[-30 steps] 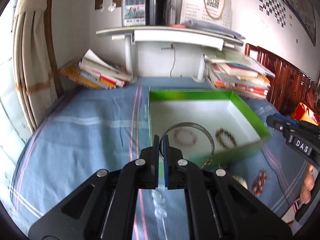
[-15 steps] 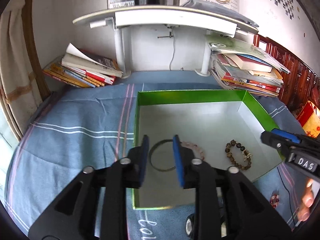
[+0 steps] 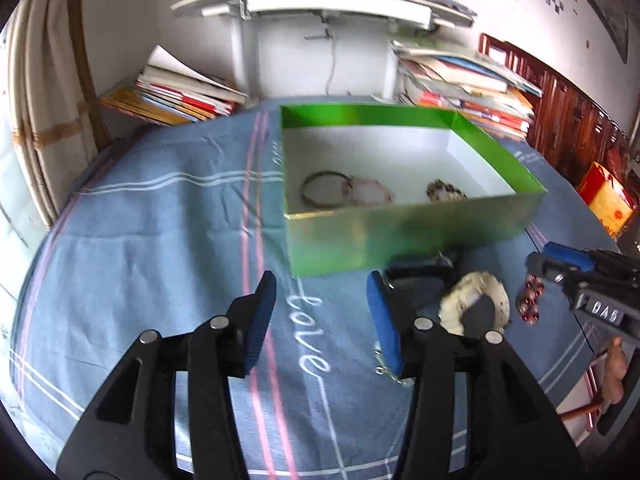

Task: Organize jewelry
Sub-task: 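Withdraw both open tools from the green box toward the two watches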

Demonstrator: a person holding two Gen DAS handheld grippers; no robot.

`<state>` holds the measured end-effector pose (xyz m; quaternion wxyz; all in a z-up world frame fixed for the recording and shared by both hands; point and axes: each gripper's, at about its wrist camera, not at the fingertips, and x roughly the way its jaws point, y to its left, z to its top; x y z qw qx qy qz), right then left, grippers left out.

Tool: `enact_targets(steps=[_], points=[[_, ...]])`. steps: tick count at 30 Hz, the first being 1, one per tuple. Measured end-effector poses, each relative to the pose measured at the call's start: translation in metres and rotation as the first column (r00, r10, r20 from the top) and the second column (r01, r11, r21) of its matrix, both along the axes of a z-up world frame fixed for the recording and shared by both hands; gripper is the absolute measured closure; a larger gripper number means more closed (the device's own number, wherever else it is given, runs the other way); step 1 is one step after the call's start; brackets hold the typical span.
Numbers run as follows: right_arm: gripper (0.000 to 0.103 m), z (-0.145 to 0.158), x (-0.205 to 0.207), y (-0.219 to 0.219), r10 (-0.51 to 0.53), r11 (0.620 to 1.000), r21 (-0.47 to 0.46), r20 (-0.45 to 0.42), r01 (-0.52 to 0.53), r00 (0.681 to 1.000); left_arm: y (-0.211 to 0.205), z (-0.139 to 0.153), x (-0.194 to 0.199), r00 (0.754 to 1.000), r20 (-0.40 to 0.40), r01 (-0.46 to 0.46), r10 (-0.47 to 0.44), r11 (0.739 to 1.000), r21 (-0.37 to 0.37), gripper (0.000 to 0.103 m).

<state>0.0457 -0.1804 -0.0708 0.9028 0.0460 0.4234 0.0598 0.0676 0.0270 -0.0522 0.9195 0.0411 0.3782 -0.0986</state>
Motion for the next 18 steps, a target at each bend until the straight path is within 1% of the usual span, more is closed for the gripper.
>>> enact_targets(steps=[3, 7, 10, 13, 15, 18], points=[[0.064, -0.008, -0.002, 0.011, 0.025, 1.0, -0.016, -0.019, -0.026, 1.0, -0.013, -0.007, 0.005, 0.999, -0.017, 0.032, -0.032, 0.999, 0.001, 0.056], [0.064, -0.011, -0.004, 0.021, 0.062, 0.998, -0.014, -0.028, -0.062, 0.998, -0.027, -0.019, 0.014, 0.997, -0.054, 0.059, -0.059, 0.998, 0.012, 0.055], [0.064, -0.013, -0.005, 0.026, 0.082, 0.996, -0.014, -0.033, -0.083, 0.996, -0.033, -0.027, 0.019, 0.994, -0.084, 0.074, -0.073, 0.997, 0.001, 0.052], [0.064, -0.02, 0.001, 0.03, 0.087, 0.996, -0.021, -0.056, -0.088, 0.995, -0.03, -0.035, 0.026, 0.994, -0.104, 0.04, -0.037, 0.999, 0.025, 0.053], [0.064, -0.024, 0.004, 0.029, 0.075, 0.997, -0.021, -0.063, -0.076, 0.995, -0.024, -0.039, 0.027, 0.993, -0.117, 0.025, -0.023, 0.999, 0.019, 0.053], [0.064, -0.024, 0.004, 0.023, 0.05, 0.998, -0.024, -0.062, -0.052, 0.997, -0.011, -0.041, 0.026, 0.994, -0.112, -0.009, 0.014, 0.999, 0.037, 0.053]])
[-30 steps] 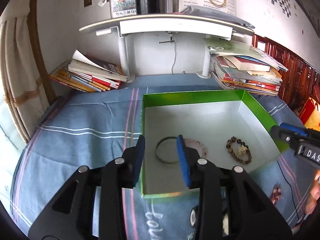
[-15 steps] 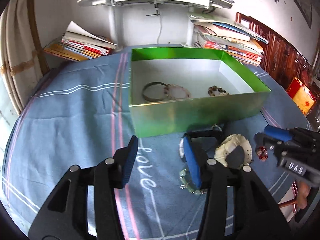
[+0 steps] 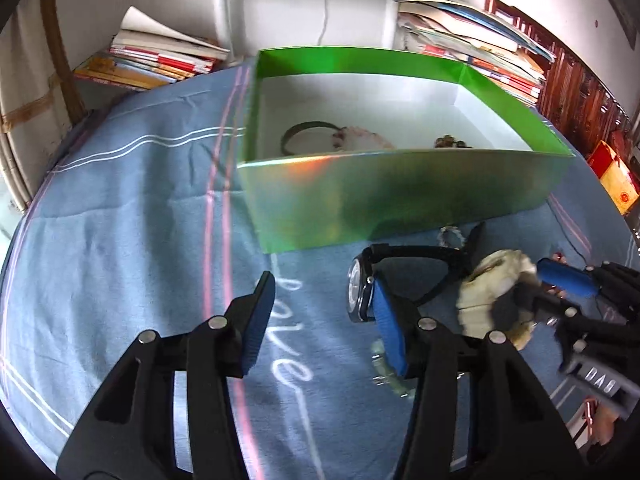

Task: Organize jewelry
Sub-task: 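Withdraw both open tools from the green box toward the two watches, then move the left tool to the black watch while the right tool approaches the white watch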

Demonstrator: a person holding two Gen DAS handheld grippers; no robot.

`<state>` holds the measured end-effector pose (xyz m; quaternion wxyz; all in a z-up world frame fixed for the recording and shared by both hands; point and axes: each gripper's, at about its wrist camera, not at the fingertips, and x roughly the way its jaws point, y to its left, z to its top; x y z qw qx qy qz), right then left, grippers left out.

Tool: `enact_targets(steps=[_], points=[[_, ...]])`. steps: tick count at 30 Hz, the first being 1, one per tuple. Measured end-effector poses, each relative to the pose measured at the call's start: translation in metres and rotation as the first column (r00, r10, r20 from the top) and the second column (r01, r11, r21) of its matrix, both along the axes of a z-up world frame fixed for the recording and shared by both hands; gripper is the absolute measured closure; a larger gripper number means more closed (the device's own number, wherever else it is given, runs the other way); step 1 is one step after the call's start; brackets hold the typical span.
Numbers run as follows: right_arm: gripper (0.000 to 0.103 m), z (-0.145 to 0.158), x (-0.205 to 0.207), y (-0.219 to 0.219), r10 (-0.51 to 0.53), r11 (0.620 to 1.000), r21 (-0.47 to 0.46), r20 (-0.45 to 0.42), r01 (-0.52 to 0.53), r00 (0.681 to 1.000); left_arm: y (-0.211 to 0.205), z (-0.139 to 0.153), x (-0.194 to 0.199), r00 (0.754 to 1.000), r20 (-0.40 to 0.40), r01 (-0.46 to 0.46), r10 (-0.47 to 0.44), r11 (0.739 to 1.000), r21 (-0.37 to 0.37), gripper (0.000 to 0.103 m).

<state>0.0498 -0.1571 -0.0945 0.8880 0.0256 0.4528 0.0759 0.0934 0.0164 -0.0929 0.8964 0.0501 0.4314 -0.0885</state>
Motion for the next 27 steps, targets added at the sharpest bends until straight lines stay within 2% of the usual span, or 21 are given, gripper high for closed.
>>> enact_targets(steps=[8, 16, 22, 27], points=[[0.064, 0.01, 0.0, -0.032, -0.106, 0.994, 0.016, 0.034, 0.105, 0.994, 0.047, 0.0, -0.003, 0.992, -0.002, -0.123, 0.123, 0.992, -0.006, 0.049], [0.064, 0.017, 0.0, -0.06, -0.187, 0.982, 0.034, 0.041, 0.185, 0.982, 0.053, 0.002, -0.007, 0.992, 0.006, -0.126, 0.126, 0.992, -0.01, 0.048], [0.064, 0.015, -0.002, -0.047, -0.137, 0.99, 0.039, 0.036, 0.135, 0.99, 0.048, 0.002, -0.007, 0.993, 0.009, -0.115, 0.115, 0.993, -0.006, 0.046], [0.064, 0.012, 0.001, -0.026, -0.086, 0.996, 0.014, 0.038, 0.085, 0.996, 0.044, -0.002, -0.006, 0.992, 0.006, -0.125, 0.125, 0.992, 0.01, 0.049]])
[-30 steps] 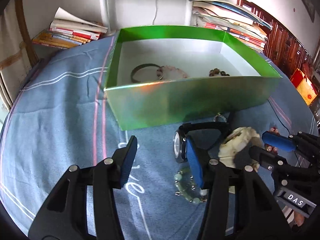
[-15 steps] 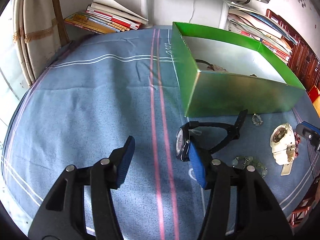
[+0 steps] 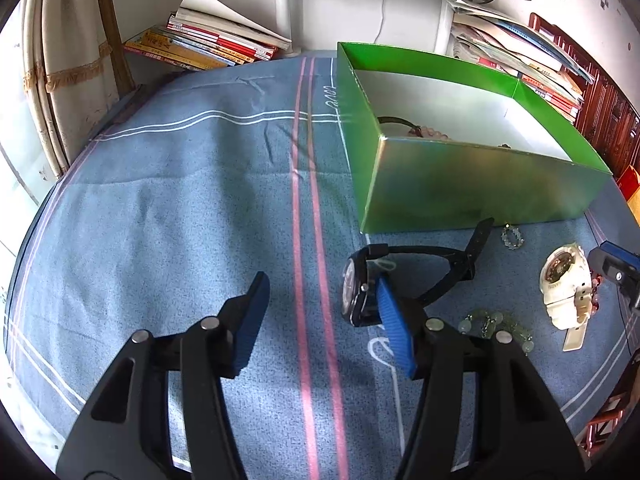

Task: Organize jewelry
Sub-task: 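Move the left tool to the black watch while the right tool approaches the white watch, then close the left tool on the black watch face while the right tool grips the white watch band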

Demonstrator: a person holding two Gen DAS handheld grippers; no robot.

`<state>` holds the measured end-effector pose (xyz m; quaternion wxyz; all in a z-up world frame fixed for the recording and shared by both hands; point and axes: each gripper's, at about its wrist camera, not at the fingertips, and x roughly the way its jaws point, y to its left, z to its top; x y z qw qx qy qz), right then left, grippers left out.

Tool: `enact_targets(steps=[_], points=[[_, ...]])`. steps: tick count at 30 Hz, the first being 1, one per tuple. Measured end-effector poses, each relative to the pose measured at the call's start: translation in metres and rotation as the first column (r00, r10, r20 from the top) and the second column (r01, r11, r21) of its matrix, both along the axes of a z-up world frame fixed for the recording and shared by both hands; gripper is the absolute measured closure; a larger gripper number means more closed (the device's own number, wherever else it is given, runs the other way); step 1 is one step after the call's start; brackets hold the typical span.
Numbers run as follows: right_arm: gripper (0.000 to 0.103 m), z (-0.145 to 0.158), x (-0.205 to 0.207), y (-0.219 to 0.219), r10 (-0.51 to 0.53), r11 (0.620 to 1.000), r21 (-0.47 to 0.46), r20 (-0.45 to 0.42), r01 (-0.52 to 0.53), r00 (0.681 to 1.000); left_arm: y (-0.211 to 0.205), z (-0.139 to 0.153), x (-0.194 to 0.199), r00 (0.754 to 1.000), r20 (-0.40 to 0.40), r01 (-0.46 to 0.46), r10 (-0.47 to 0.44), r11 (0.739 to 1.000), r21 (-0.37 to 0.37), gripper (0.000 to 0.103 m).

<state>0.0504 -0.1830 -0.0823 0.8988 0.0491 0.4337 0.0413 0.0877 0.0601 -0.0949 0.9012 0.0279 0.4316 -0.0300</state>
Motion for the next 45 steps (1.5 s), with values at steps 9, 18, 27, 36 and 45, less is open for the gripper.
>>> enact_targets(steps=[9, 18, 27, 36, 45], points=[[0.064, -0.01, 0.005, 0.022, 0.023, 0.999, -0.04, -0.019, -0.024, 1.0, -0.008, -0.001, -0.001, 1.0, 0.009, 0.004, -0.004, 1.0, 0.027, 0.052], [0.064, -0.016, 0.011, 0.03, 0.026, 0.998, -0.059, -0.031, -0.028, 0.999, -0.013, -0.006, 0.0, 0.999, -0.006, 0.033, -0.033, 0.999, 0.021, 0.07], [0.066, -0.02, 0.012, 0.035, 0.035, 0.995, -0.088, -0.026, -0.037, 0.999, -0.022, -0.005, -0.007, 0.998, -0.003, 0.055, -0.055, 0.998, 0.038, 0.078], [0.066, -0.02, 0.011, 0.035, 0.044, 0.995, -0.087, -0.022, -0.046, 0.999, -0.025, -0.004, -0.012, 0.998, -0.001, 0.062, -0.062, 0.997, 0.05, 0.068], [0.066, -0.02, 0.016, 0.036, 0.023, 0.994, -0.111, -0.012, -0.024, 1.0, -0.028, -0.007, -0.013, 0.998, 0.02, 0.065, -0.066, 0.997, 0.037, 0.064]])
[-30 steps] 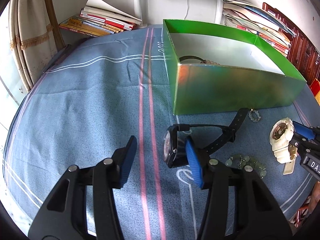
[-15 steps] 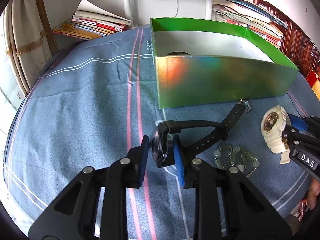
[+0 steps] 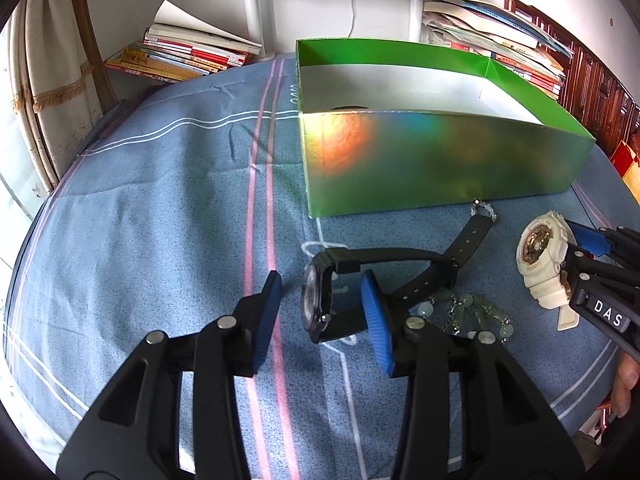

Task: Organize jewelry
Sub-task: 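Close the left tool on the black watch face while the right tool grips the white watch band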

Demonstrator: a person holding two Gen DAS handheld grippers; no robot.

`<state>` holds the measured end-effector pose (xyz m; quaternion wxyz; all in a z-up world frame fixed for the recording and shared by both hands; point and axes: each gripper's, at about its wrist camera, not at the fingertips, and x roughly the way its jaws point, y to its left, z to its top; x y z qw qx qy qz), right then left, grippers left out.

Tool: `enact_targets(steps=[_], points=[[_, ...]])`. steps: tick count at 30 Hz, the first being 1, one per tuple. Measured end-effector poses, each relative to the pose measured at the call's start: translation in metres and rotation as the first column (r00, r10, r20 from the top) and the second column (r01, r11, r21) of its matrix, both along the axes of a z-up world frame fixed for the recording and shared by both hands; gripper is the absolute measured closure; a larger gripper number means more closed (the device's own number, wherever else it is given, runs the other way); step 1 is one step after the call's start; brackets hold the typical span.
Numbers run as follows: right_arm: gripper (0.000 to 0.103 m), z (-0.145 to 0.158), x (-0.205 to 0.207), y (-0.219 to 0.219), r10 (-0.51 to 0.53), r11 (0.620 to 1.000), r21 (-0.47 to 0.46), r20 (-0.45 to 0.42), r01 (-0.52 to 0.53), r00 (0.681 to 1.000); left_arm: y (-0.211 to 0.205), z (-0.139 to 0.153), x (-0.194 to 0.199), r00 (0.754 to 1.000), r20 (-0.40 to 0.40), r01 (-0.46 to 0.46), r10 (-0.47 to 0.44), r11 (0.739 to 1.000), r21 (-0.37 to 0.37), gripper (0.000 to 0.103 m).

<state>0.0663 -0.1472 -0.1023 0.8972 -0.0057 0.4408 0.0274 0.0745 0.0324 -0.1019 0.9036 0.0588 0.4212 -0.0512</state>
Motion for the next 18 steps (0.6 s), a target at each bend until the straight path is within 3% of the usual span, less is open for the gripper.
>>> enact_targets(steps=[2, 5, 11, 18], points=[[0.067, 0.0, 0.0, 0.001, 0.001, 1.0, -0.003, 0.002, -0.001, 1.0, -0.001, 0.0, -0.002, 1.0, -0.001, 0.012, -0.013, 1.0, -0.021, 0.074], [0.077, 0.0, -0.002, 0.003, 0.017, 1.0, 0.004, 0.003, -0.017, 1.0, -0.004, 0.0, -0.005, 1.0, -0.001, 0.025, -0.025, 0.999, -0.022, 0.087], [0.088, 0.0, -0.004, 0.003, 0.026, 1.0, 0.002, 0.0, -0.026, 1.0, -0.01, 0.001, -0.009, 0.999, -0.003, 0.033, -0.033, 0.999, -0.014, 0.092], [0.09, 0.002, -0.006, -0.002, 0.017, 0.999, 0.03, -0.002, -0.017, 1.0, -0.015, 0.003, -0.015, 0.999, 0.003, 0.047, -0.047, 0.999, -0.018, 0.094]])
